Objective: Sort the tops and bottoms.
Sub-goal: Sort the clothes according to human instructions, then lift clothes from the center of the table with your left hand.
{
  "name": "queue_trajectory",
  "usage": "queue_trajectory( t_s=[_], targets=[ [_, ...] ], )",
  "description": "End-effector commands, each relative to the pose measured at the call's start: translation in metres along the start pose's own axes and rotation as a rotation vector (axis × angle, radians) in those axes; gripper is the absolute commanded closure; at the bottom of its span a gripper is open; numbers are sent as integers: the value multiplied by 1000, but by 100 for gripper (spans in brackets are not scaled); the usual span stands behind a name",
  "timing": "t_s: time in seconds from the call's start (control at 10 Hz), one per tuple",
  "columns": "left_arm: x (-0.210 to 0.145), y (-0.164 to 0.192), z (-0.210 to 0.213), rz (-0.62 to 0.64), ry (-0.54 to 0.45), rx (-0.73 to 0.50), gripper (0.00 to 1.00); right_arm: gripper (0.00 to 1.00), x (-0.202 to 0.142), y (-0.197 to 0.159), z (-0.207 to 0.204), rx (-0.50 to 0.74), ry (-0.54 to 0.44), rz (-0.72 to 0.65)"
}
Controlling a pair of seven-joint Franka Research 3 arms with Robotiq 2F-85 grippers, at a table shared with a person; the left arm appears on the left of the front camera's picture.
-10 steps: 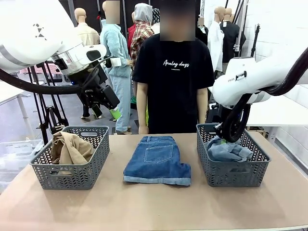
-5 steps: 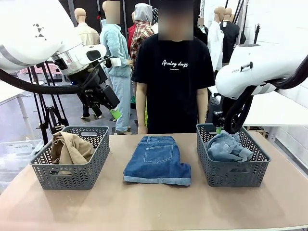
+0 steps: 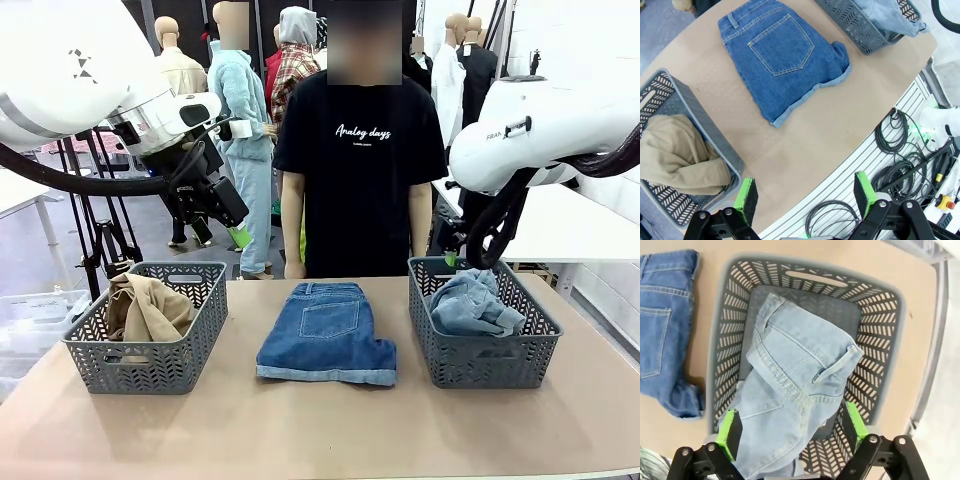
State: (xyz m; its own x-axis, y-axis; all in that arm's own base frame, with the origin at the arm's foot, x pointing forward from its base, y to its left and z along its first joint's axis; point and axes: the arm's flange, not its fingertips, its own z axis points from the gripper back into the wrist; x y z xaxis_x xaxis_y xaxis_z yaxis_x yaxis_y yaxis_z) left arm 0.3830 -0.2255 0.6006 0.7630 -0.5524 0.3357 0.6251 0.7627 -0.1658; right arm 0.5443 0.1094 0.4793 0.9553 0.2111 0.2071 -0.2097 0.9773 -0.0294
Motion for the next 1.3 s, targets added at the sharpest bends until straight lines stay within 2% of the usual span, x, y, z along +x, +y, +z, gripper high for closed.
queue_trajectory(
  t_s=[0.0,1.2],
  targets=[
    [-1,0,2,-9,4,-1,0,0,-1,-2,-4,2,3,3],
    [-1,0,2,-9,4,-1,0,0,-1,-2,-4,2,3,3]
  ],
)
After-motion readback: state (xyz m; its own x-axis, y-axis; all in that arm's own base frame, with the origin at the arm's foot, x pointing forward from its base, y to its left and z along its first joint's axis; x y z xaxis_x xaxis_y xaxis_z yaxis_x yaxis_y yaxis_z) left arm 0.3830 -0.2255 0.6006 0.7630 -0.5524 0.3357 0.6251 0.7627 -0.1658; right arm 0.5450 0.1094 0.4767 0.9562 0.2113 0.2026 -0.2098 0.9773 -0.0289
